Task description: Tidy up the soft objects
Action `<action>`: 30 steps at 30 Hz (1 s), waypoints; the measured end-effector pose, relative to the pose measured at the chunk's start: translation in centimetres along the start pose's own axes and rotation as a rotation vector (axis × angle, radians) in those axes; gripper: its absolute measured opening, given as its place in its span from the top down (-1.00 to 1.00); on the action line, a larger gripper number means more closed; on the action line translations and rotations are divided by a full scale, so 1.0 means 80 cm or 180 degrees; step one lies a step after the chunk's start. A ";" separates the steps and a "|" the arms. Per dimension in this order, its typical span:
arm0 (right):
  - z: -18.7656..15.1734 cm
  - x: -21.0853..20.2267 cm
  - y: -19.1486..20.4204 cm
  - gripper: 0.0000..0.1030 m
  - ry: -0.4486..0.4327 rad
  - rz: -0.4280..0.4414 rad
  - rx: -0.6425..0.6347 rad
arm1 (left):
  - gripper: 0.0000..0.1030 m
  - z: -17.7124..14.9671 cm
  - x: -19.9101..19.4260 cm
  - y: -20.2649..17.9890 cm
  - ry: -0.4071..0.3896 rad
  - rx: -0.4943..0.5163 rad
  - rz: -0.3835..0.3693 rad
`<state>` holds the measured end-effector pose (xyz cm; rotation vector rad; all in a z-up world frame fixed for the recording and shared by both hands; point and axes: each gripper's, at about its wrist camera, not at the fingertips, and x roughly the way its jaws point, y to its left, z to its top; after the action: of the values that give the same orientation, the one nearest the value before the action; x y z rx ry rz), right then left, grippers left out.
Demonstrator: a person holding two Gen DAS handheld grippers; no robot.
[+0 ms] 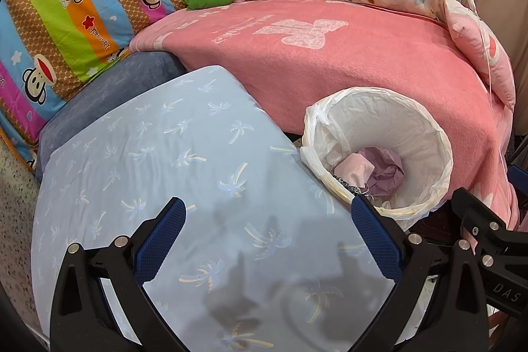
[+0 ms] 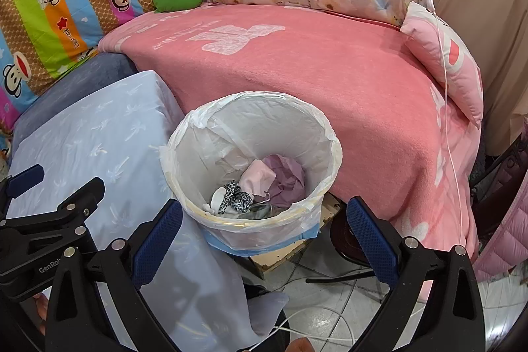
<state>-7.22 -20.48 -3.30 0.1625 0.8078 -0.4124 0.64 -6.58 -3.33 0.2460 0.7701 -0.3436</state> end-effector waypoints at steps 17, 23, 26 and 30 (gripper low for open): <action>0.001 0.000 -0.001 -0.88 0.0004 -0.0001 -0.0002 | -0.87 -0.001 0.000 -0.001 -0.0004 0.0004 -0.0004; 0.001 0.000 -0.001 -0.88 0.0003 -0.0004 0.0000 | -0.87 -0.002 0.000 -0.002 -0.0008 0.0012 -0.0004; 0.001 0.001 -0.001 -0.88 0.0002 0.0002 0.0000 | -0.87 -0.002 0.000 -0.003 -0.0007 0.0013 -0.0009; 0.001 0.001 -0.002 -0.88 0.0002 0.0000 0.0002 | -0.87 -0.002 -0.001 -0.003 -0.0007 0.0015 -0.0009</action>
<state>-7.20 -20.65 -3.31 0.1632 0.8084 -0.4124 0.39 -6.75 -3.44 0.2488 0.7674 -0.3483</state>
